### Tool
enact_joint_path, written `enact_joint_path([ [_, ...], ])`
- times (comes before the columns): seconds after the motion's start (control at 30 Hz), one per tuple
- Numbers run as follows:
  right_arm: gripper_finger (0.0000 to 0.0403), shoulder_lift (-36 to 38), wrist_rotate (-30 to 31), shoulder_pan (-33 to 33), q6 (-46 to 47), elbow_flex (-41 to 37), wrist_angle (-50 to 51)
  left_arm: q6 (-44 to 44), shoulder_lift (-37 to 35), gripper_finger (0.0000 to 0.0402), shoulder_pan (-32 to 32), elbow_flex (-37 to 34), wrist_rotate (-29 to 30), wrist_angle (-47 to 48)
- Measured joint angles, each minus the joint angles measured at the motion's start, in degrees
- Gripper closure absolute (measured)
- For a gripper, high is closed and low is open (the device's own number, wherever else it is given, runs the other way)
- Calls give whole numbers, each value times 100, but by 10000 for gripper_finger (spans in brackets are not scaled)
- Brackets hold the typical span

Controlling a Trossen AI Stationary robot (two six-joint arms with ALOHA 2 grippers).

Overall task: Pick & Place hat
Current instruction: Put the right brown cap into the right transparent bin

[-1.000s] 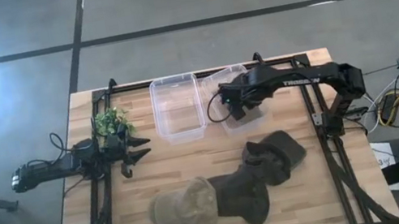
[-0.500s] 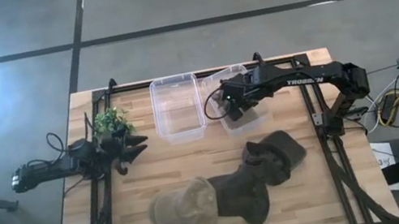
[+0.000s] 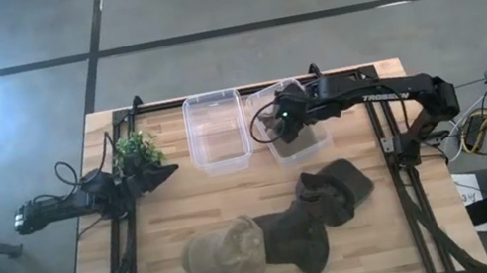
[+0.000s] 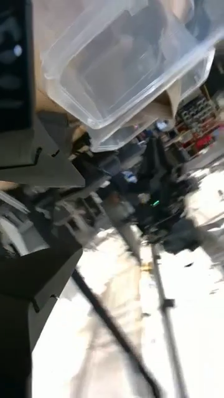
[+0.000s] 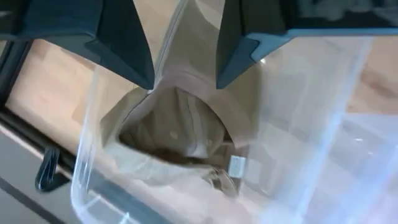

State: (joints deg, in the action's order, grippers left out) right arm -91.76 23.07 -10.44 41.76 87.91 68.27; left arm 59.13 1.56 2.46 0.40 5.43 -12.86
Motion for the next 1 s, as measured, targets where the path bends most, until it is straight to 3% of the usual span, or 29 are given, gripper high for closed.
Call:
enact_joint_path([
  [0.17, 234, 146, -246, 262, -537, 181, -236, 580, 88, 246, -5, 5, 71, -335],
  [0.33, 234, 172, -1670, 565, -908, 238, -1224, 552, 480, 246, -7, 414, -37, 373],
  [0.4, 235, 151, -2364, 669, -788, 204, -1650, 534, 767, 246, -7, 680, -395, 726],
  [0.5, 236, 63, -3103, 825, -530, 194, -1945, 550, 1308, 246, -59, 1004, -1490, 1143],
  [0.63, 237, -122, -3314, 1132, -233, 192, -2045, 477, 2083, 255, -430, 1475, -2193, 1515],
  [0.8, 236, -456, -3318, 1487, 128, 189, -2083, 146, 2932, 281, -1348, 2030, -2014, 2161],
  [1.0, 236, -1026, -3209, 1796, 743, 184, -2532, 292, 3701, 313, -2736, 2425, -779, 2903],
])
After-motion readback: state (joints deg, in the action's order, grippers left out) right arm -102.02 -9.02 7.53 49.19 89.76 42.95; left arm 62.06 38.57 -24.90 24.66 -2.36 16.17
